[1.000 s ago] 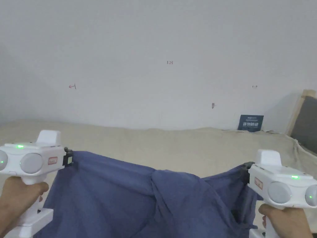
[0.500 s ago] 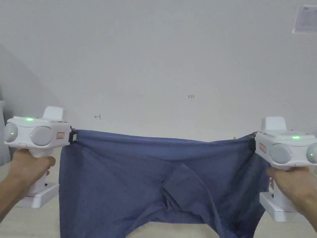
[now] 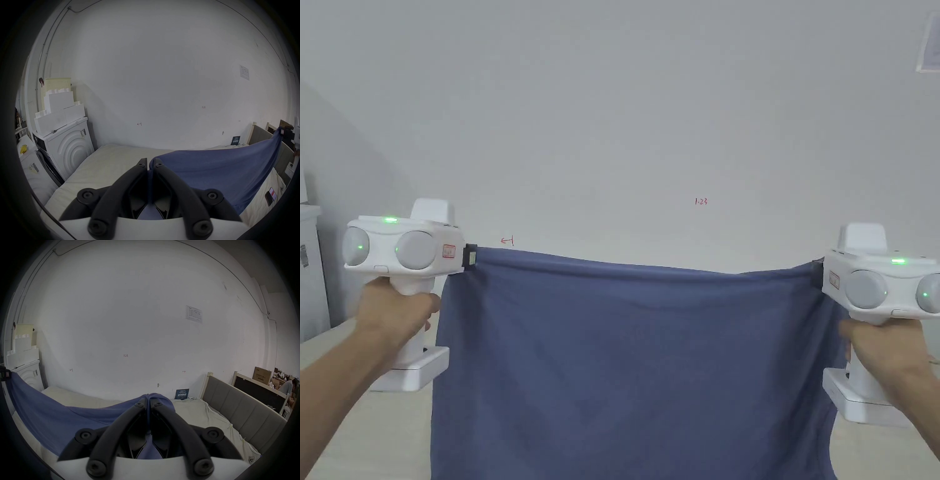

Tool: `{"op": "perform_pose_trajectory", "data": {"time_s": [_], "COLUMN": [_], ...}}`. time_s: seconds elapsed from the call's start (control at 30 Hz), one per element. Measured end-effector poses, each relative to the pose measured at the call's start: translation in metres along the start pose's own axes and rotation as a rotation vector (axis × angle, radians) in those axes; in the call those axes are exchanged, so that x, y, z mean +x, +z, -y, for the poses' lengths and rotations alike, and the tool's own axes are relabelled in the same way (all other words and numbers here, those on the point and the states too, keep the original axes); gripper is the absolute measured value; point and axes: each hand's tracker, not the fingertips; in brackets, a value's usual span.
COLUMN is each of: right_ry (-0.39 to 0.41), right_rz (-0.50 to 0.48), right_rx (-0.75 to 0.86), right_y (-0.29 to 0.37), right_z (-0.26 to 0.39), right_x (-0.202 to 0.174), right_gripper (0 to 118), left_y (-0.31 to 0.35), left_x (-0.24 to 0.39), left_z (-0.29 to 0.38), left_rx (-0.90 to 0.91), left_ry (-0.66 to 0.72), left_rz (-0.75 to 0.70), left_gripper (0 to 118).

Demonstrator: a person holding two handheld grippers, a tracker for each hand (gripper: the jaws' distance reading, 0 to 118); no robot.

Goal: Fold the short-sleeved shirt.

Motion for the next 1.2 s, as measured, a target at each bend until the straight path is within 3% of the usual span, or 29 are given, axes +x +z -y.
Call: {"op": "perform_pose_trajectory", "data": {"time_s": [0.07,0.63,0.9,1.2], "right_ry": [-0.034,0.011,0.039,0.073], "right_rz": [0.006,0.033,0.030,0.027], "right_rx": [0.003,0.076,0.059,0.020], "right_y": [-0.006,-0.075,-0.061,0.015], "right_z": [-0.003,-0.071,-0.038,0.034], "right_x": [0.000,-0.008,-0.007,-0.001], "right_gripper": [0,0,0,0], "left_y": [-0.008,-0.064,-0.061,-0.002], "left_x": [0.000,0.013,0.007,-0.002], "left_z": [-0.003,-0.055,-0.022,0.050], "left_rx": [0.001,0.050,0.030,-0.002], "left_ry": [0.022,-0.029,-0.016,-0.030], "left_rz": [-0.001,-0.036,-0.029,-0.017], "left_gripper": [0,0,0,0]}}
